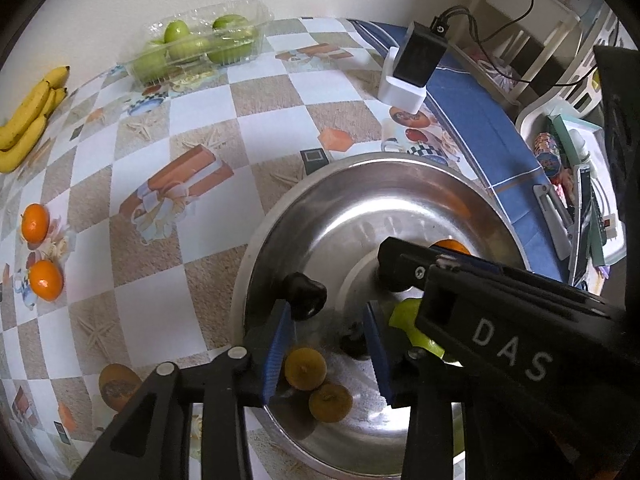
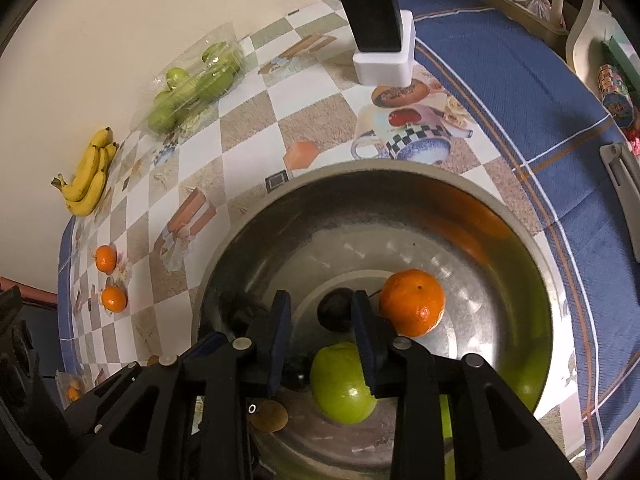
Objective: Organize fruits
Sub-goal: 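Open both grippers to drop the plum and cherry into the bowl, then withdraw both tools from the bowl toward the two tangerines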
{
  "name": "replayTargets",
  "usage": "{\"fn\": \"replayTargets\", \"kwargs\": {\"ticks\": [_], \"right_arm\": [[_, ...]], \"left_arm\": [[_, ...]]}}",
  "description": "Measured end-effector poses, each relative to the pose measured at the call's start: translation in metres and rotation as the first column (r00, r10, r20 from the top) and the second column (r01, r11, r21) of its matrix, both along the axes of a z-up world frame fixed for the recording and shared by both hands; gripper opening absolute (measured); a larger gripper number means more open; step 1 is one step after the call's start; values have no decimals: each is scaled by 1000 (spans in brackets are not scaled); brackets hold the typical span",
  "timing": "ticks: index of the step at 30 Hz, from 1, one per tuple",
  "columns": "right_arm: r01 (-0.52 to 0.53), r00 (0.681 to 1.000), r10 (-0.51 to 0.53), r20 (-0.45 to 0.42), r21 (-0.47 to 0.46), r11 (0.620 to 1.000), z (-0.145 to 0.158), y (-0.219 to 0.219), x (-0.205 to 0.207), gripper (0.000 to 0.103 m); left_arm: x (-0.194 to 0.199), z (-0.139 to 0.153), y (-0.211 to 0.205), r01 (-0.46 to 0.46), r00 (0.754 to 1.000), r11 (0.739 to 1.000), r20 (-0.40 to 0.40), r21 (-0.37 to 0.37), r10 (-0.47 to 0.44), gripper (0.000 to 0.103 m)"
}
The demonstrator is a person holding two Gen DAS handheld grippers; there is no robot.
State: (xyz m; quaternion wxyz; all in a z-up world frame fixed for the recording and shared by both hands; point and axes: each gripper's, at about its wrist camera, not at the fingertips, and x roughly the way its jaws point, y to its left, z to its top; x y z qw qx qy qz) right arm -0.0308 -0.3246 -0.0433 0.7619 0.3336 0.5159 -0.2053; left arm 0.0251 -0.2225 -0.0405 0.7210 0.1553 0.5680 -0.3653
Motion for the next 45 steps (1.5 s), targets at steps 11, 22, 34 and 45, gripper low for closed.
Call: {"fn": "replayTargets", "kwargs": {"ticks": [11,22,34,45], "right_arm": [[15,999,-13,53,-34,999,22,-1,-5,33],[15,999,-15,32,-19,1000,14,-1,-5,32],[-3,1000,4,30,-33,999,17,5,-2,32],[-42,999,39,-33,-97,994,14,15,7,71]], "left_arm": [[16,18,13,-69,997,997,15,-28,70,42],[57,17,63,-311,951,950,-9,-42,311,42],[88,13,117,-499,867,865,-41,-48,497,46],[88,1,120,-518,854,855,-19,32,519,86]]}}
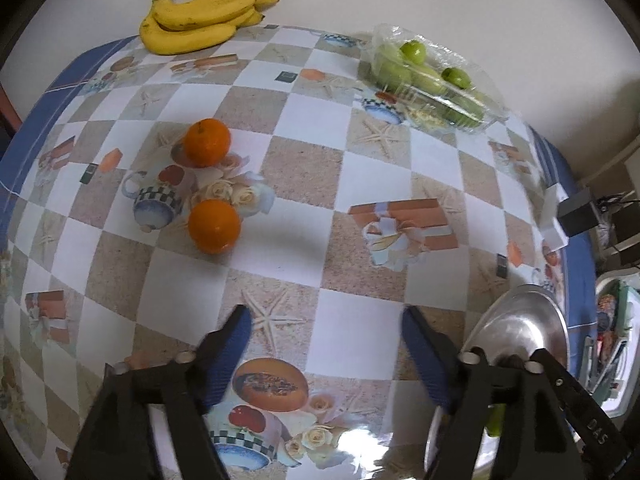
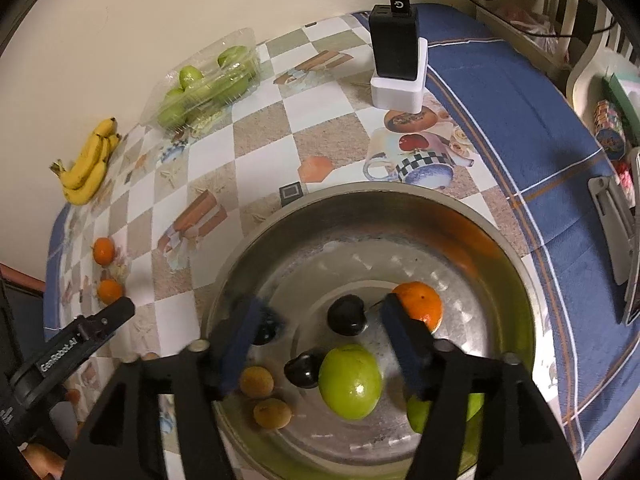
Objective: Organize fruits
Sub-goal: 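Withdraw both tools from the bowl toward the two tangerines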
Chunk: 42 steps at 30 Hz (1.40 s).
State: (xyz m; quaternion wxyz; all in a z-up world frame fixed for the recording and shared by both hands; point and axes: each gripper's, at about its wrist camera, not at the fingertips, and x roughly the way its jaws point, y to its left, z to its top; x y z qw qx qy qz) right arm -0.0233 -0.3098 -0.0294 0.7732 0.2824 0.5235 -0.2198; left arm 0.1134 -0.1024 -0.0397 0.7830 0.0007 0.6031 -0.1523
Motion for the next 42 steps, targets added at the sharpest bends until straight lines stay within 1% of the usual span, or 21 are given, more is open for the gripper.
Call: {"fn": "replayTargets", "kwargs": {"ticks": [6,8,10,18,22,24,25,32,42], "right_arm": [[-6,999,5,-40,-30,1000,-5,1,2,75],[-7,999,5,-41,-34,999,-6,1,2,88],[-5,999,3,-40,-43,999,-5,1,2,89],[0,999,-3,-39,-76,997,-5,0,2,92],[3,999,-6,-34,-84,996,-4,-1,1,93],[2,999,-6,-35,-93,996,-4,-1,2,98],[3,999,-6,-37,-96,995,-4,-1,2,103],[-8,1000,6,-18,-122,992,1,4,4,103],[-54,999,54,-2,-149,987,3,27,15,103]], "left_arm": [[1,-7,3,-19,1000,999,-1,43,19,97],[1,-8,4,-21,1000,998,3,54,21,100],[1,-9,4,-25,1000,997,12,67,24,103],[2,-12,6,-33,999,993,27,110,30,103],[4,-10,6,-30,999,993,42,117,25,103],[5,-7,6,-29,998,992,56,123,22,103],[5,-6,6,-28,998,991,59,128,20,103],[5,1,9,-14,996,991,84,136,2,103],[11,21,22,-2,986,990,165,144,-22,103]]}}
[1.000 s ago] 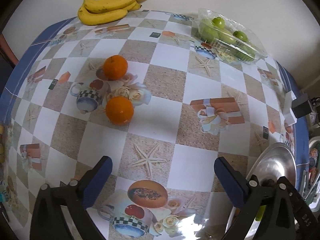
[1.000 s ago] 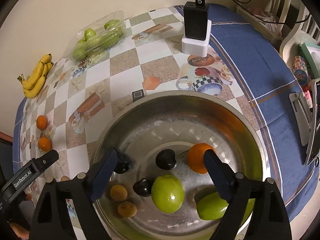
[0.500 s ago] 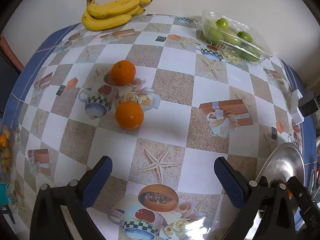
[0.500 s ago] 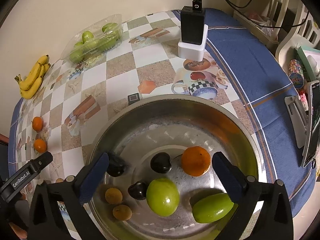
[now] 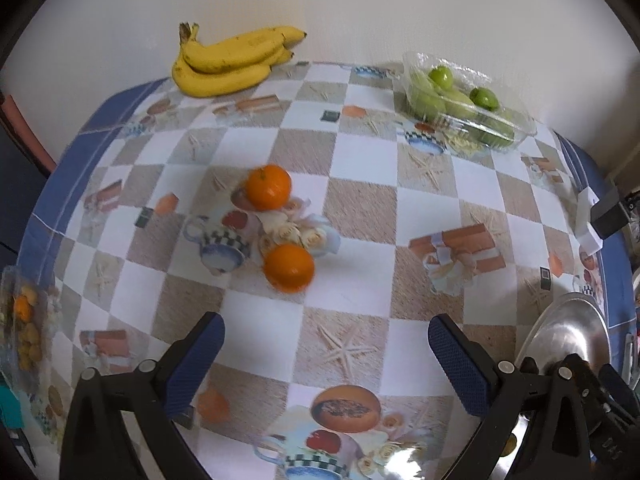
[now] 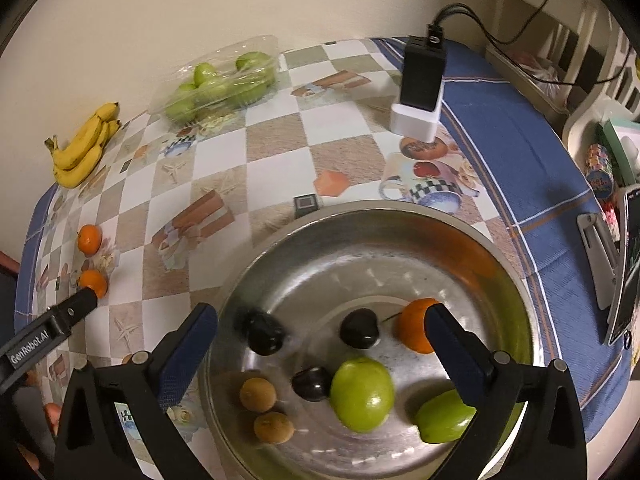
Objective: Organize fruits
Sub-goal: 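Withdraw both tools from the bowl toward the two tangerines, then close the right gripper on a tangerine while the left tool approaches the other tangerine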
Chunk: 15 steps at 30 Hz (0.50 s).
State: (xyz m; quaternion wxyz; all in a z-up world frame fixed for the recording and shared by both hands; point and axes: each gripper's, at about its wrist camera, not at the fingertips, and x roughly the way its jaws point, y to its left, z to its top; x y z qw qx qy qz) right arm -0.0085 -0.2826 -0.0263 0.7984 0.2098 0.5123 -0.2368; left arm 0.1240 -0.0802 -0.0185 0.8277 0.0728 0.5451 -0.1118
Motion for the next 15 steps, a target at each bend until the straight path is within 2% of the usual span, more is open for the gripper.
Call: {"fn": "replayTargets", "kwargs": {"ticks": [9,15], "right_arm": [[-79,997,79,-1,24,997,-6,28,23,103],[-146,989,146,-3,28,989,-6,57,42,103]], "left_arm": [[19,3,30,-20,999,999,30,27,19,103],[35,0,64,-73,997,996,29,44,71,103]]}}
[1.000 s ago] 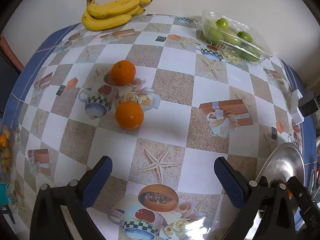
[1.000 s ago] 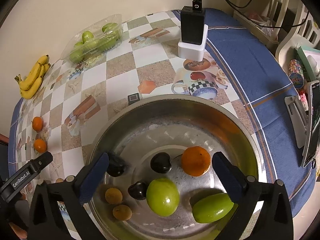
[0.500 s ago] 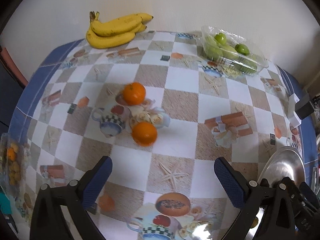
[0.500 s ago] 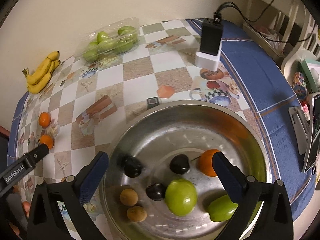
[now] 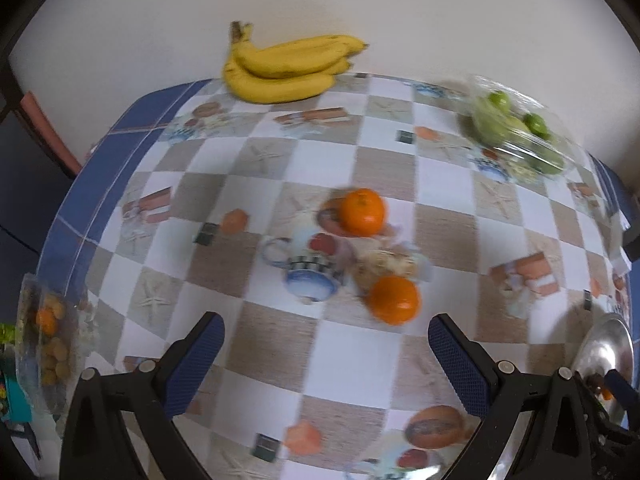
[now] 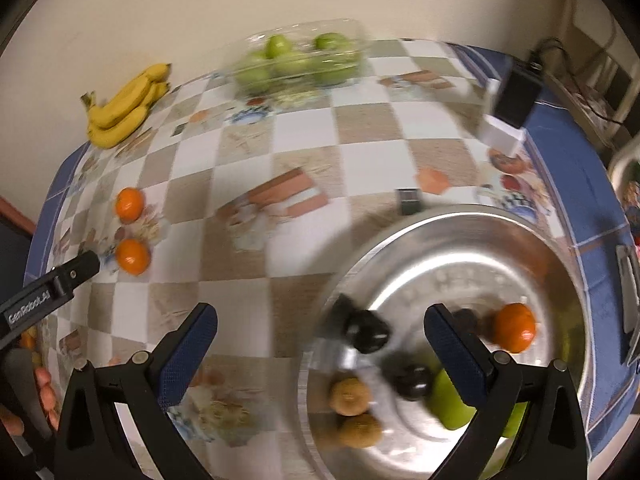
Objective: Organize fruits
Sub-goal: 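Close the right gripper on a tangerine while the left tool approaches the other tangerine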
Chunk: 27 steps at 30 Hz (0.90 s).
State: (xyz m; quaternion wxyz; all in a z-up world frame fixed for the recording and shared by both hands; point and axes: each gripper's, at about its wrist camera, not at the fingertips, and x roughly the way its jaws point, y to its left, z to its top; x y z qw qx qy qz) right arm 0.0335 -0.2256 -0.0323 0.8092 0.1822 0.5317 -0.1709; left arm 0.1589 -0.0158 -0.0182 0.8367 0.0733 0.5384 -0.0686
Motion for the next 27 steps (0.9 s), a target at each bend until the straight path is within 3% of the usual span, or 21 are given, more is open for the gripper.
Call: {"fn": "replayTargets", "kwargs": {"ticks": [7,14,27], "right_arm": [[-76,997,76,-10,5,997,-3,38,23,103],[-140,990,139,7,33,990,-5,69,44,103],[-185,982,180,63,73,980,-1,90,80,103]], "left_arm": [[16,-5,38,-63,998,998,-5,10,63,103],[28,-5,68,-104,995,994,-14,-28,104,103],[40,-11,64,-89,995,989,-63,-116,82,103]]}}
